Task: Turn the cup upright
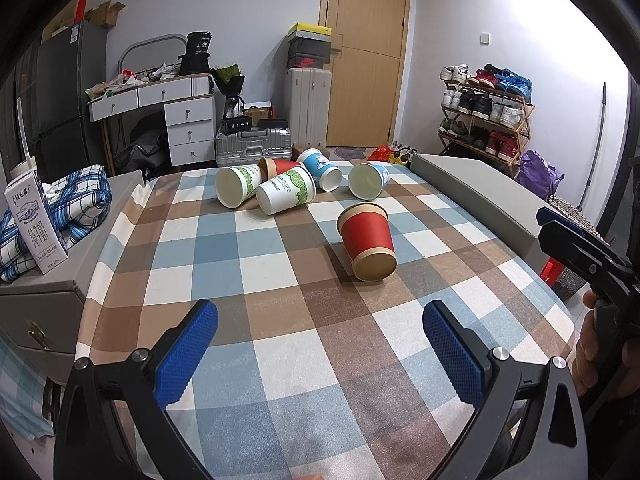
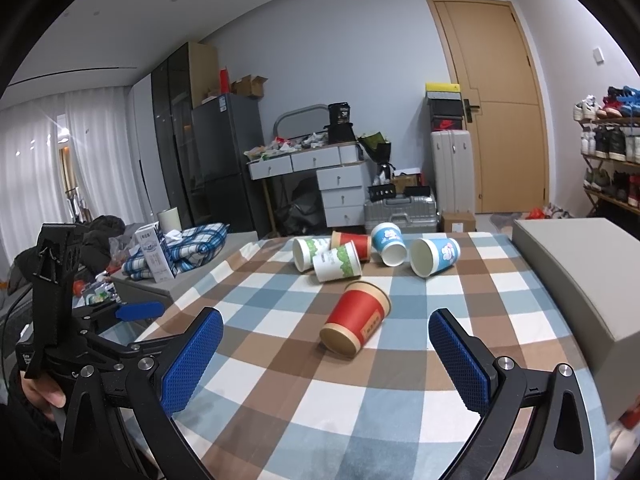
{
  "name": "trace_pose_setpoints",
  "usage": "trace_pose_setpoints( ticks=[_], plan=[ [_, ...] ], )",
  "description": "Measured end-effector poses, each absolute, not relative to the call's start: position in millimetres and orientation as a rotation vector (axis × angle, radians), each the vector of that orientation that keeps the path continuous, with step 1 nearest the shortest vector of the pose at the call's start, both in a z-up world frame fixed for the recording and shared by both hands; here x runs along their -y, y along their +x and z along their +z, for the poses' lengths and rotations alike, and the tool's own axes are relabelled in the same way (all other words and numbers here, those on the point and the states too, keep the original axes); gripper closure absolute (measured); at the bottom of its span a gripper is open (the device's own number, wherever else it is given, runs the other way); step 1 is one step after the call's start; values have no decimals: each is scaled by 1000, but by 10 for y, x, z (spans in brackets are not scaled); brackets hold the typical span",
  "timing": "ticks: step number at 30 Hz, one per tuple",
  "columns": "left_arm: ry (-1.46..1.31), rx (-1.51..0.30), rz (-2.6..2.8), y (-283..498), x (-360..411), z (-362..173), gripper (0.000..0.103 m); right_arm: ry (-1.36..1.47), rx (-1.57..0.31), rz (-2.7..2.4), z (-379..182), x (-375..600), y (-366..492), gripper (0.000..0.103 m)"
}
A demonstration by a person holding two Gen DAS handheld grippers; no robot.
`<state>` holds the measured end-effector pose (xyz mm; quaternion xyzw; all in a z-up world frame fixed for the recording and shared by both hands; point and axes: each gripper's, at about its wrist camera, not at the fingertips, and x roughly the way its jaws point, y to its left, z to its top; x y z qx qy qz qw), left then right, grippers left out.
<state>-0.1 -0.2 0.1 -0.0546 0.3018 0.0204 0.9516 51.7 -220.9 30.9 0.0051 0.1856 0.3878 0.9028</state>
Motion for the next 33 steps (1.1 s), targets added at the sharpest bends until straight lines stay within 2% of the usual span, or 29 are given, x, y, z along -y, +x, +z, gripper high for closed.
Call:
trace_pose_setpoints(
  ticks=[33],
  plan=[
    [-110,-613,40,2,5,-1,3,17,-377,796,320,2230,494,0]
  ],
)
